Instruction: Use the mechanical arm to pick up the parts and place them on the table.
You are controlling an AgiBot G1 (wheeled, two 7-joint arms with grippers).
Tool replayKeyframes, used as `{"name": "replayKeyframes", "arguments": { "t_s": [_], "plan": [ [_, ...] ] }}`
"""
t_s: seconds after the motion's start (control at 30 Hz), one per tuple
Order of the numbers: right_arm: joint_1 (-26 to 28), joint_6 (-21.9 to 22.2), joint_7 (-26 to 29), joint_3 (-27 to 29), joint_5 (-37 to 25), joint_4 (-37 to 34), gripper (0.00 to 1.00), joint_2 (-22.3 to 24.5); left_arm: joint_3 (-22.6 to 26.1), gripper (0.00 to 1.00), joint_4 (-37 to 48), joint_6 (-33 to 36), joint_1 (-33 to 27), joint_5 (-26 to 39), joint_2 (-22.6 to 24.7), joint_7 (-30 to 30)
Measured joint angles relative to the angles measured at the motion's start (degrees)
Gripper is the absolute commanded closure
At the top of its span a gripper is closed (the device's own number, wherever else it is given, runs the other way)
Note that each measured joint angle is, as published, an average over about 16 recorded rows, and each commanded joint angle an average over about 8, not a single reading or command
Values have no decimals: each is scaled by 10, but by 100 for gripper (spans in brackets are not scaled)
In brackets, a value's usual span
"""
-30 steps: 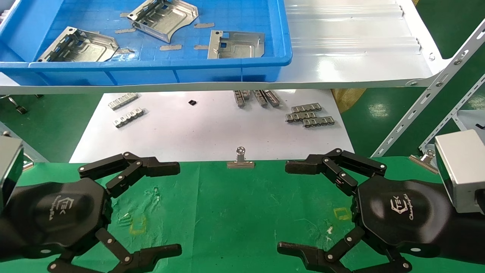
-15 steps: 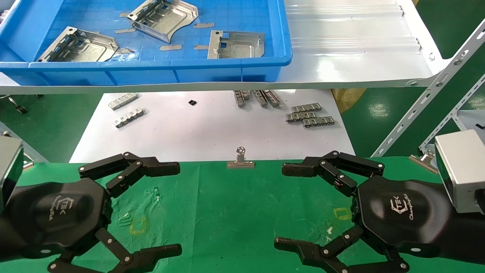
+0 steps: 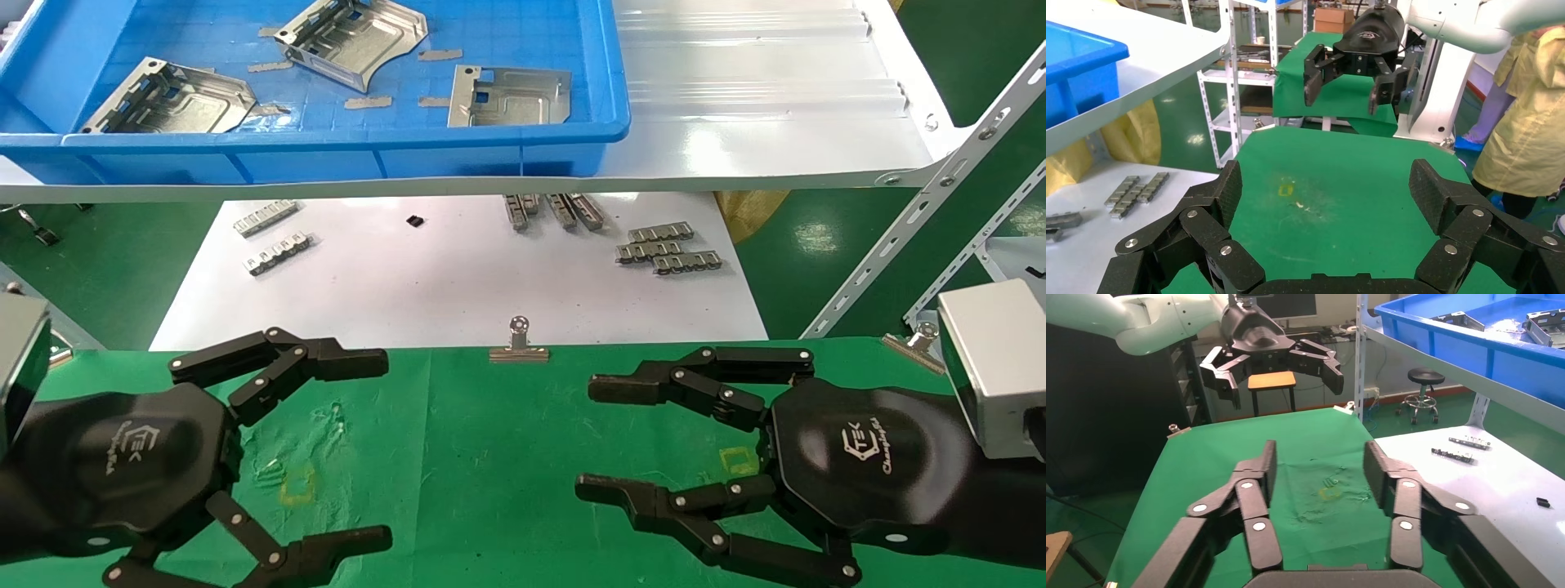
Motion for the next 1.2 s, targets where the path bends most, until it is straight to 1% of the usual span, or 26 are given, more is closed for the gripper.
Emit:
{"name": "replayKeyframes", "arguments": {
  "t_s": [0.17,0.27,0.37,0.57,0.73,0.77,0.8,1.0,1.03,1.07,1.2],
  "plan": [
    [0,0,0,0,0,0,100,0,11,0,45,-4,-73,30,27,-3],
    [0,0,0,0,0,0,100,0,25,0,99,-13,-139,64,54,-1],
    [0,0,0,0,0,0,100,0,43,0,173,-34,-215,109,90,5],
    [0,0,0,0,0,0,100,0,83,0,352,-113,-352,208,178,34],
    [0,0,0,0,0,0,100,0,112,0,486,-204,-431,279,244,64],
    [0,0,0,0,0,0,100,0,116,8,508,-223,-442,290,256,70],
    [0,0,0,0,0,0,95,0,120,21,529,-241,-452,300,267,75],
    [0,0,0,0,0,0,20,0,137,96,619,-324,-491,337,315,100],
    [0,0,0,0,0,0,7,0,139,100,629,-334,-495,341,321,103],
    [0,0,0,0,0,0,0,0,140,100,639,-343,-499,343,326,106],
    [0,0,0,0,0,0,0,0,143,100,670,-374,-511,350,341,113]
  ]
}}
